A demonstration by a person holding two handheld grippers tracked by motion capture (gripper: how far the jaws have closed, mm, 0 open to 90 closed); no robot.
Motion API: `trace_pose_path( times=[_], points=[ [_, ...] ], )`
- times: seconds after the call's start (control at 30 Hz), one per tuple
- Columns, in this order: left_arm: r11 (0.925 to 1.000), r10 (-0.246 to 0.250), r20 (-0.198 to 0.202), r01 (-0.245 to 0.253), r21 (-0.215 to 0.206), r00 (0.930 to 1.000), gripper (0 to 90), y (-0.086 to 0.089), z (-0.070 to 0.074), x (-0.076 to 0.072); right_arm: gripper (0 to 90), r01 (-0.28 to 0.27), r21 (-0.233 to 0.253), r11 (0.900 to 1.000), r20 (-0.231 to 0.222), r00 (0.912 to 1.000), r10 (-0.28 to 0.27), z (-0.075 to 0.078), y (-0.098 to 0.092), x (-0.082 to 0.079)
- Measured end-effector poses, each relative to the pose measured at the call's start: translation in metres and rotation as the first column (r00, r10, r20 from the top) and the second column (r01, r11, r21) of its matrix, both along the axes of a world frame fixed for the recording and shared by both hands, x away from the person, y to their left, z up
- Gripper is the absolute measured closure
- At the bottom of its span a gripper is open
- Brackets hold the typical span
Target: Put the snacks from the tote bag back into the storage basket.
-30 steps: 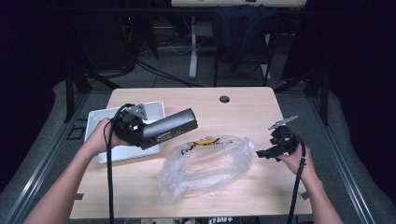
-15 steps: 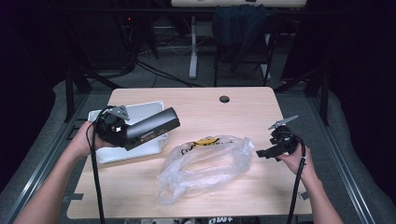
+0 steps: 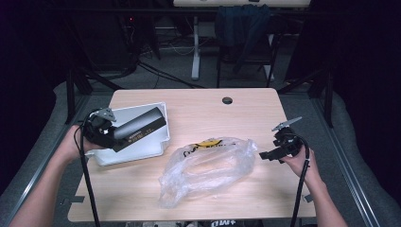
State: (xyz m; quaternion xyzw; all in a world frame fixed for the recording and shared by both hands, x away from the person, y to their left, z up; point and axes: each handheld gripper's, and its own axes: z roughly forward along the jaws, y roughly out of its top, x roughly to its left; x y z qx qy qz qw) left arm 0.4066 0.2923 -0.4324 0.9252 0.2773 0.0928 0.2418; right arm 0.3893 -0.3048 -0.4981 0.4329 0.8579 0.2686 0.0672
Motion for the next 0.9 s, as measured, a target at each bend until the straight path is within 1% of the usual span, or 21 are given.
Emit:
trace_pose_path(
  times=[0.17,0.3,0.5,0.6,0.67,0.73,0.83,0.9],
  points=[
    [0.9998,0.017,-0.022,-0.016,0.01,0.9996,43.0,0.008,-0.012,0.005,10.7,0.003,0.001,1.0,0.002,1.0,-0.003,0.0,0.0,0.0],
    [0.9994,0.027,-0.03,-0.027,0.02,0.9992,43.0,0.012,-0.022,0.008,10.7,0.0,-0.003,1.0,-0.002,1.0,0.0,0.0,0.0,0.0],
    [0.9988,0.026,-0.054,-0.024,0.042,0.9982,43.0,0.014,-0.033,0.011,10.7,-0.001,-0.003,1.0,-0.004,1.0,0.001,0.0,0.0,0.0],
    [0.999,0.026,-0.07,-0.024,0.039,0.9972,43.1,0.016,-0.037,0.014,10.7,0.002,-0.004,1.0,-0.003,1.0,-0.002,-0.001,0.001,0.0],
    [0.9987,0.027,-0.07,-0.024,0.045,0.9972,43.1,0.016,-0.039,0.015,10.7,-0.006,0.003,1.0,-0.008,0.9999,0.006,-0.002,0.001,0.001],
    [0.9989,0.03,-0.073,-0.028,0.038,0.9969,43.1,0.016,-0.041,0.016,10.7,-0.007,0.002,1.0,-0.008,0.9999,0.007,-0.002,0.001,0.001],
    [0.9989,0.028,-0.073,-0.025,0.04,0.9969,43.1,0.016,-0.044,0.017,10.7,0.001,0.001,1.0,-0.002,1.0,-0.001,-0.002,0.001,0.0],
    [0.9988,0.024,-0.072,-0.021,0.045,0.9971,43.1,0.016,-0.047,0.017,10.8,-0.003,-0.009,1.0,-0.003,1.0,0.003,-0.001,0.001,0.0]
  ],
)
